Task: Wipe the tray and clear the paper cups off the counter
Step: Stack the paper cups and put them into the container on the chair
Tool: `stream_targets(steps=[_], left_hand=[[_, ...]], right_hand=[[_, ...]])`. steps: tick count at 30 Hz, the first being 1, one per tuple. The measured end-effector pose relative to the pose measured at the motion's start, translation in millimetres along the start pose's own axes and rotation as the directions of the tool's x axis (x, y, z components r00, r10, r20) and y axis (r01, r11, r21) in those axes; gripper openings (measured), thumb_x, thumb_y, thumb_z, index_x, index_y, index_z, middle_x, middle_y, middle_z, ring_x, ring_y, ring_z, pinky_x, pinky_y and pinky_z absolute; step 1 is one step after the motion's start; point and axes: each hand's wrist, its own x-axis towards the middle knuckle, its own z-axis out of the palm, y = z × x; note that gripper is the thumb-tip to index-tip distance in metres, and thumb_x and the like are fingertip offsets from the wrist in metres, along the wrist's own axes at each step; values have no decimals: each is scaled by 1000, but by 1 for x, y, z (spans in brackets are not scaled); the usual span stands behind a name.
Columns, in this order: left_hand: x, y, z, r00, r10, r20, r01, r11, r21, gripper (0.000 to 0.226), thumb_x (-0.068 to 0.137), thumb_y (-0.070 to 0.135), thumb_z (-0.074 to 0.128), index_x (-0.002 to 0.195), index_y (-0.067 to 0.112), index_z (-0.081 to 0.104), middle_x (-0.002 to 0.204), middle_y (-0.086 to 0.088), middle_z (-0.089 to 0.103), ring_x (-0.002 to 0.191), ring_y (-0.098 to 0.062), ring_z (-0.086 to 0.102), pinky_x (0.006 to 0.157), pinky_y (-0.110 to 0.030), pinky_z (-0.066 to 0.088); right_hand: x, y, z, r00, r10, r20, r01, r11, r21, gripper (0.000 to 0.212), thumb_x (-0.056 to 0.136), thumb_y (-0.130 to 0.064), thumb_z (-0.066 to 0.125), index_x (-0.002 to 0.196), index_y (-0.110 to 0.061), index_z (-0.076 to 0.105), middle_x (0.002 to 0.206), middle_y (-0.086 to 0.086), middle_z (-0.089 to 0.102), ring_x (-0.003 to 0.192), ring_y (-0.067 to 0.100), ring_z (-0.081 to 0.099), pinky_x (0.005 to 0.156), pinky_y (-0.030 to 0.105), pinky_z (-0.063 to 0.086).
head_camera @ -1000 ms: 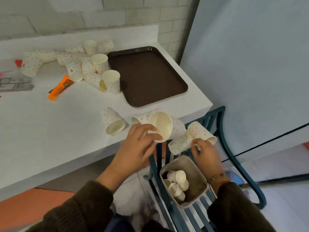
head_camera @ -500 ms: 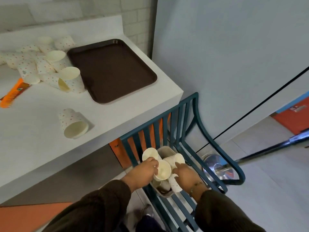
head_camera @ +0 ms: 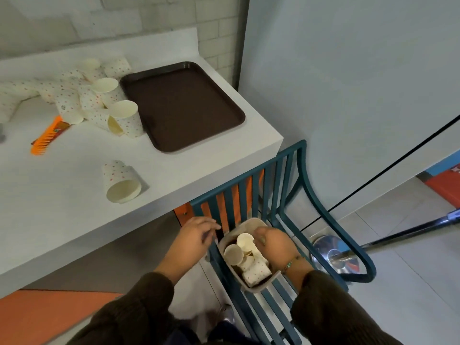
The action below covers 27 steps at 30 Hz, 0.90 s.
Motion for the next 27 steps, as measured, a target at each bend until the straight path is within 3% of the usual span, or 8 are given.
stream_targets(steps=[4, 7, 11, 14, 18, 21, 24, 27], left_hand=[[-19, -11, -51, 975, -128, -183, 102, 984, -143, 26, 89, 11, 57, 100, 33, 67, 106, 18, 58, 101, 4, 52, 93, -16, 38], [-34, -22, -87, 935, -238, -261, 190, 962, -198, 31, 90, 13, 55, 92, 44, 60, 101, 22, 57, 95, 16, 49, 83, 1, 33], [-57, -38, -126, 852, -368, -372, 290, 924, -250, 27, 90, 17, 55, 92, 43, 62, 100, 22, 59, 94, 5, 53, 82, -5, 34], [-76, -50, -151, 803, -423, -420, 331, 902, -277, 21, 91, 19, 54, 95, 36, 66, 104, 14, 62, 95, -1, 55, 80, -12, 39], [-95, -65, -175, 744, -465, -479, 356, 883, -306, 22, 92, 16, 53, 97, 29, 70, 104, 13, 65, 95, -1, 57, 79, -5, 38], [-105, -77, -189, 713, -491, -501, 373, 870, -323, 22, 92, 17, 52, 98, 27, 71, 105, 14, 66, 97, -1, 58, 83, -7, 39], [-109, -88, -194, 704, -492, -511, 367, 869, -331, 22, 92, 18, 53, 98, 28, 71, 104, 16, 66, 96, 2, 58, 83, -8, 40], [-104, -92, -192, 719, -496, -487, 370, 866, -336, 22, 93, 19, 52, 98, 30, 70, 104, 17, 65, 97, 0, 58, 83, -7, 38]], right_hand=[[10, -58, -16, 989, -136, -59, 140, 988, 64, 22, 90, -27, 52, 109, -26, 63, 107, -5, 68, 98, 14, 61, 86, 25, 47], [21, -108, -17, 966, -256, -39, 258, 960, 106, 23, 91, -26, 54, 113, -24, 62, 111, -4, 65, 100, 13, 61, 80, 15, 40], [37, -175, -13, 897, -434, -80, 441, 890, 112, 33, 91, -25, 55, 124, -19, 56, 128, 0, 56, 116, 17, 52, 95, 20, 36], [53, -226, -3, 857, -503, -116, 514, 849, 122, 35, 90, -25, 58, 124, -20, 56, 145, 3, 37, 130, 21, 34, 107, 26, 28], [78, -279, 16, 851, -485, -203, 506, 860, 69, 43, 85, -39, 62, 126, -27, 54, 155, 1, 12, 141, 27, 13, 116, 42, 20], [97, -307, 26, 889, -434, -143, 434, 900, -33, 72, 77, -60, 61, 137, -26, 40, 157, -4, 3, 143, 29, 9, 118, 49, 16], [107, -317, 28, 899, -384, -209, 397, 918, 22, 91, 68, -71, 61, 138, -18, 37, 155, -3, 17, 139, 25, 21, 114, 47, 24], [107, -306, 21, 870, -295, -396, 365, 924, 115, 88, 64, -72, 63, 130, -17, 47, 144, -1, 38, 129, 21, 37, 107, 41, 36]])
